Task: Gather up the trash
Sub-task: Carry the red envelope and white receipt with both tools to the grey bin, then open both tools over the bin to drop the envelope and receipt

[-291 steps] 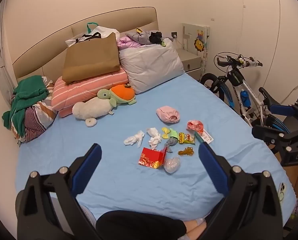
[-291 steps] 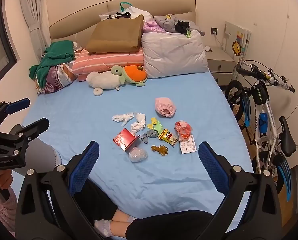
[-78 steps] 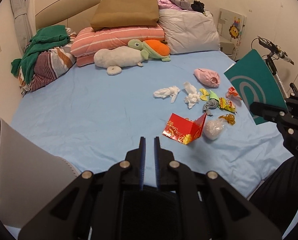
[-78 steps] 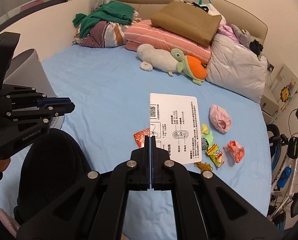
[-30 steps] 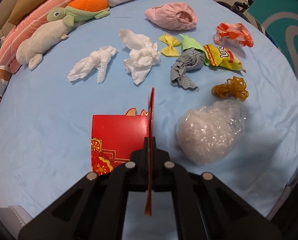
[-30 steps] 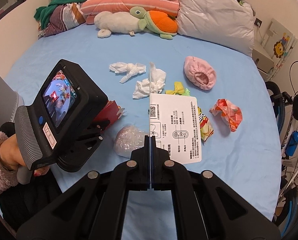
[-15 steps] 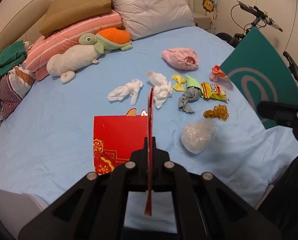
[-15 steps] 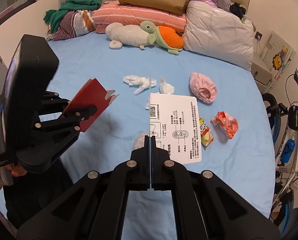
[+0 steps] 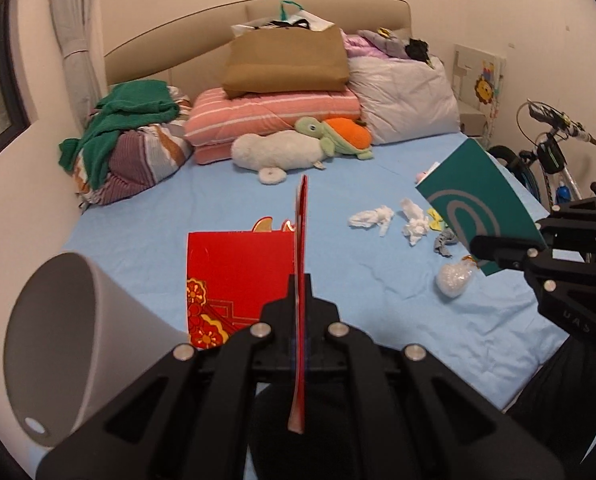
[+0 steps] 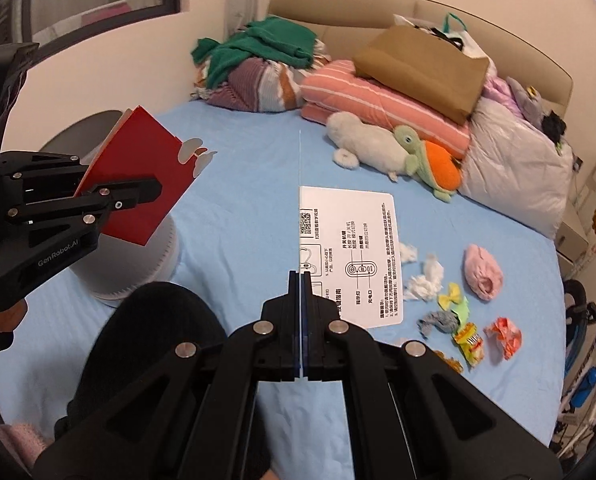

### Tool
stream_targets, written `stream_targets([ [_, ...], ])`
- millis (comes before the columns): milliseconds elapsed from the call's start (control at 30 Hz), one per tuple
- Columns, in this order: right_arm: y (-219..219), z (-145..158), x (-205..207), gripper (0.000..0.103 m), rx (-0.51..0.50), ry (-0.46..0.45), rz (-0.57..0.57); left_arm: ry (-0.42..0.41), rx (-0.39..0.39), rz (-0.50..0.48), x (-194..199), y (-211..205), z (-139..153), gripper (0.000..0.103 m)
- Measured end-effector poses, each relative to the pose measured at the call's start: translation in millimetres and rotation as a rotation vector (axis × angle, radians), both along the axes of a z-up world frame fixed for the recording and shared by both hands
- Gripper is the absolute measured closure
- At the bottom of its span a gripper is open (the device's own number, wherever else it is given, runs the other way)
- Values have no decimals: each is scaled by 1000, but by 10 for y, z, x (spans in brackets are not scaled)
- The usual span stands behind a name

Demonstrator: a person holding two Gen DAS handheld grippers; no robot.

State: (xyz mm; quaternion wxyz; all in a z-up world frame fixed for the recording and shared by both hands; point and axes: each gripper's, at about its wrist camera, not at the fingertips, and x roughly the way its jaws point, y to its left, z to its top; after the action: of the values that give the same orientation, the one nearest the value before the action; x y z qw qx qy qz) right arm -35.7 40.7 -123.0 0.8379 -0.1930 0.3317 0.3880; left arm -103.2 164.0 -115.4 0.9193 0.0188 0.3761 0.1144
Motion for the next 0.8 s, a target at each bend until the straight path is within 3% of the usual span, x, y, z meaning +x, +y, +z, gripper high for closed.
stream_targets([
  [233, 889, 367, -459, 103, 66, -11, 242, -60, -36, 136, -746, 690, 534, 100],
  [433, 1483, 666, -780, 103, 109, -27, 393, -145, -92, 173, -1260, 1019, 1016, 101],
  [500, 1614, 730, -862, 103, 114, -31, 426, -182, -27, 214, -1401, 1063, 1170, 101],
  [633, 1866, 789, -947, 103, 112, -19, 479, -198, -22, 253, -1510, 1243, 1298, 101],
  [800, 2135, 791, -1025, 103, 93, 9, 531, -167, -35, 298, -1535, 1473, 1237, 101],
])
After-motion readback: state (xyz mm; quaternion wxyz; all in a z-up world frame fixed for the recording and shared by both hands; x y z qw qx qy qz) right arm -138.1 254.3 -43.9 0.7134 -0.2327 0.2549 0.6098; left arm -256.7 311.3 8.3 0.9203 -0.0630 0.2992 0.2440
